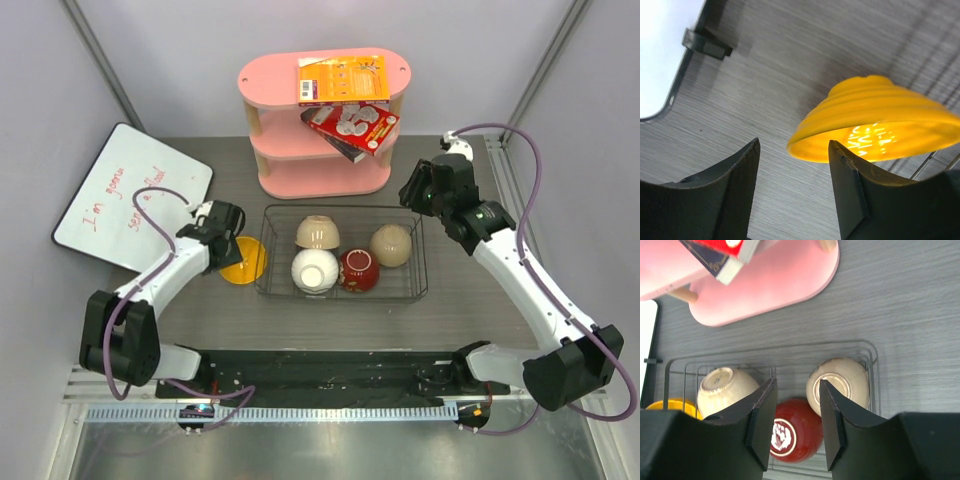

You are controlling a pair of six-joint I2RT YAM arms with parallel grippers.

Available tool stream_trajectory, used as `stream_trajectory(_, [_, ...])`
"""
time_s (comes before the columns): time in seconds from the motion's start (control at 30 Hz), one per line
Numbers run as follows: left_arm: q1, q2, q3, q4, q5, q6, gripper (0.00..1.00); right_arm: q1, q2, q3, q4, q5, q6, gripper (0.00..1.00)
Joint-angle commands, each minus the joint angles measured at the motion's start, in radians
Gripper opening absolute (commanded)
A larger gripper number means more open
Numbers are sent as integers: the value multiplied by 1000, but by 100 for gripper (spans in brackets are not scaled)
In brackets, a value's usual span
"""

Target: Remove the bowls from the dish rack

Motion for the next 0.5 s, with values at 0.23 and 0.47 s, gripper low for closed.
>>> stream_trajectory(0.23, [48, 153, 134, 39, -48, 68, 47, 1, -92, -60, -14, -27, 17, 45])
stream_trajectory(0.47, [79, 216, 131, 99, 7, 63, 16, 0, -84, -78, -8, -42, 26, 45])
